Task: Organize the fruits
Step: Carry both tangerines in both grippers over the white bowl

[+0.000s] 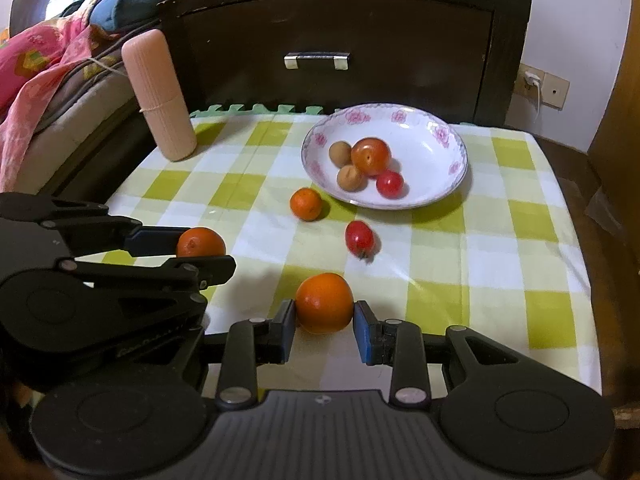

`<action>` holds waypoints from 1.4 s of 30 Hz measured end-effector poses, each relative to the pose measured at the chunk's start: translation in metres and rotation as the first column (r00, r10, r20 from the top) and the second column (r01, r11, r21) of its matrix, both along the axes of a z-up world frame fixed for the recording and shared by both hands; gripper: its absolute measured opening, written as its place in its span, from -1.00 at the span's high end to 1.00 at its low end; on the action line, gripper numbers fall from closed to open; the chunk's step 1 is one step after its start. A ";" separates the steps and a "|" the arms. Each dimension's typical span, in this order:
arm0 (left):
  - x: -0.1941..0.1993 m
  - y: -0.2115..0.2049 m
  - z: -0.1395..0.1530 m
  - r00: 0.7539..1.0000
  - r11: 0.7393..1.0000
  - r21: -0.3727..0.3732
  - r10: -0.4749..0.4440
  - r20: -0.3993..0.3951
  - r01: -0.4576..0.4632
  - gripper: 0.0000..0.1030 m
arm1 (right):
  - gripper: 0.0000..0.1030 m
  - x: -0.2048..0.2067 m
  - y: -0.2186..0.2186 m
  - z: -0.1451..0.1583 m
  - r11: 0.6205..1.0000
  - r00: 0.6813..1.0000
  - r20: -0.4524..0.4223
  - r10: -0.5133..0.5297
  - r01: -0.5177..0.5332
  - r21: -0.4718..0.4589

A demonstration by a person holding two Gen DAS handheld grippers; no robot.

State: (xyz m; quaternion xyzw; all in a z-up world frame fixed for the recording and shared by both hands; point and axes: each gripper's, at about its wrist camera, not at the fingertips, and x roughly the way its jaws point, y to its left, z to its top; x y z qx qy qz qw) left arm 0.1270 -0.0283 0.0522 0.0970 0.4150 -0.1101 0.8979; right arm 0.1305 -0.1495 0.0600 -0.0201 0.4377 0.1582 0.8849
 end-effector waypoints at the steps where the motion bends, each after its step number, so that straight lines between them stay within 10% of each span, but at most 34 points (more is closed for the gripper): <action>1: 0.003 -0.001 0.000 1.000 1.000 0.000 0.001 0.001 -0.001 0.28 | 0.40 0.003 0.000 0.001 1.000 1.000 0.003 -0.001 0.001 -0.003; 42: 0.098 -0.018 0.010 0.999 1.000 0.008 0.008 0.051 -0.009 0.28 | 0.40 0.095 -0.015 0.005 0.997 0.995 0.062 -0.077 0.078 -0.012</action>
